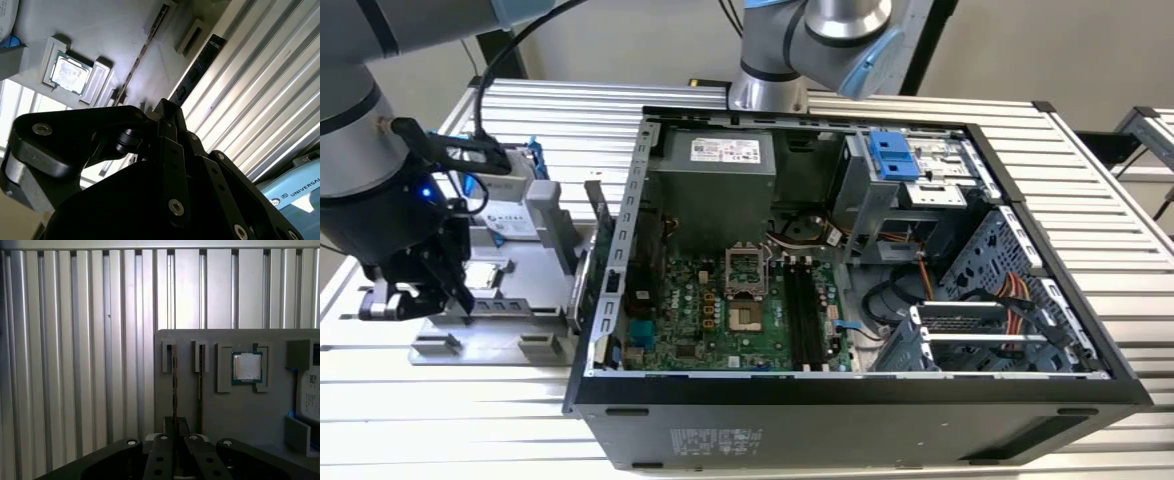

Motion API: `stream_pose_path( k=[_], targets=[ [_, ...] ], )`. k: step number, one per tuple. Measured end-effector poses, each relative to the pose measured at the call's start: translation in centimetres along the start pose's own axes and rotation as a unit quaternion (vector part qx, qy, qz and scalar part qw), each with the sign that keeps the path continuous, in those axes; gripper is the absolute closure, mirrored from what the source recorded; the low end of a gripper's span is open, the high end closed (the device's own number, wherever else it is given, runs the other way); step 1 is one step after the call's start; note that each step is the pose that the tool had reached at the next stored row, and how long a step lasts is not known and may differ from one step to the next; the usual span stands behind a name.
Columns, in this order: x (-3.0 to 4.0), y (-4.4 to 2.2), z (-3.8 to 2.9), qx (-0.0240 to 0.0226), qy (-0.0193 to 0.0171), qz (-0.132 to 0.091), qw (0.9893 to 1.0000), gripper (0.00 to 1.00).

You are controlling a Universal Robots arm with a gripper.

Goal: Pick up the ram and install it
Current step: 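Pick up the ram and move it above insertion slot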

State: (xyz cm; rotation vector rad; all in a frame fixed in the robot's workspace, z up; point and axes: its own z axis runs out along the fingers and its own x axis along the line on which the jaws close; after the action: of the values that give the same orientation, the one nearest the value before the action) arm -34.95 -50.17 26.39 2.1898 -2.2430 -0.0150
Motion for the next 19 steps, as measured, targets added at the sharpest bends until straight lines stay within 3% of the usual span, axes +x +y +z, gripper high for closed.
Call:
stream_pose_path(
  k=[19],
  targets=[
    [0.0, 0.01, -1.16, 0.0, 0.0, 0.0, 1.0, 1.0]
  ],
)
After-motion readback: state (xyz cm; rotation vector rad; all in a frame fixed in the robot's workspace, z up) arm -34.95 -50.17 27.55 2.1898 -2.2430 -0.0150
